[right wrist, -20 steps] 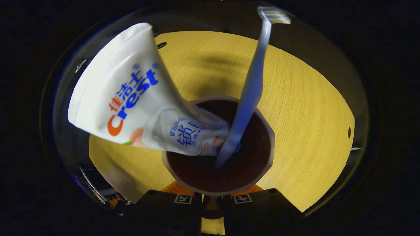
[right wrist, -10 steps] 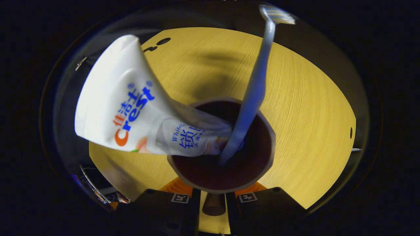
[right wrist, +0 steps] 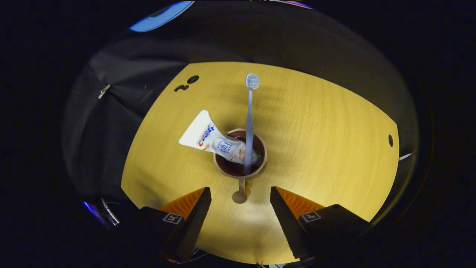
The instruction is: Put the toothbrush and toothpaste on the desktop into the cup, then pick up the cup and place it on the coaster on the desktop.
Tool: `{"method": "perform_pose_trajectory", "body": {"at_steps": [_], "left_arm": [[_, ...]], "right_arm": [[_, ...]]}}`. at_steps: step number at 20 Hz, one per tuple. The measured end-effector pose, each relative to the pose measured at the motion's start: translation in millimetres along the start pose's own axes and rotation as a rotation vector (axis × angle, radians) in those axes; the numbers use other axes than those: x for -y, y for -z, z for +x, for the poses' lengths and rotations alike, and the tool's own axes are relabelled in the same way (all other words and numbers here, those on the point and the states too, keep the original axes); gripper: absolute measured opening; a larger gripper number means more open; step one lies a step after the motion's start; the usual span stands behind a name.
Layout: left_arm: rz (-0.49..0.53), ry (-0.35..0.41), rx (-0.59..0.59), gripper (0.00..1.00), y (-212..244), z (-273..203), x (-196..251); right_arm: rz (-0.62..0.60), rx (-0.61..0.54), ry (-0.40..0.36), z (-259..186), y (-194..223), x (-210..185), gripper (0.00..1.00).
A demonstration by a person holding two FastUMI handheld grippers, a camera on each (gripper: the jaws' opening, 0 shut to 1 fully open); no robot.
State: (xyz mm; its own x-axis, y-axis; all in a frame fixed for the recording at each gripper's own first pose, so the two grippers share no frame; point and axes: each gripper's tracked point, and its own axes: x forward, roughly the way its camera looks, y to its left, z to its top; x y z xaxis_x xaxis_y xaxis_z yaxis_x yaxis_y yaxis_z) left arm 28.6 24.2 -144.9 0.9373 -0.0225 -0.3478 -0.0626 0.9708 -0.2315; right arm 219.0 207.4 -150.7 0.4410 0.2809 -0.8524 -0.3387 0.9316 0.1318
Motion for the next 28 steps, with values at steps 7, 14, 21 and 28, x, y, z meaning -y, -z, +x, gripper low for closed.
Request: {"method": "perform_pose_trajectory", "body": {"at_steps": [7, 14, 21, 28], "left_arm": [[0.043, 0.006, 0.132, 0.98, -55.5, -43.8, 15.1], [0.186, 0.053, 0.351, 0.97, -107.7, -110.6, 43.0], [0.196, 0.119, 0.423, 0.98, -106.0, -142.3, 65.7], [0.224, 0.157, 0.439, 0.97, -105.6, -143.4, 70.7]], "right_arm": [[0.103, 0.369, 0.059, -120.1, 15.3, 28.7, 0.98], [0.085, 0.598, 0.214, -194.4, 121.9, 26.8, 0.98], [0.107, 0.881, 0.313, -278.5, 174.6, 9.4, 0.98], [0.148, 0.995, 0.441, -306.0, 211.0, 31.0, 0.99]]}}
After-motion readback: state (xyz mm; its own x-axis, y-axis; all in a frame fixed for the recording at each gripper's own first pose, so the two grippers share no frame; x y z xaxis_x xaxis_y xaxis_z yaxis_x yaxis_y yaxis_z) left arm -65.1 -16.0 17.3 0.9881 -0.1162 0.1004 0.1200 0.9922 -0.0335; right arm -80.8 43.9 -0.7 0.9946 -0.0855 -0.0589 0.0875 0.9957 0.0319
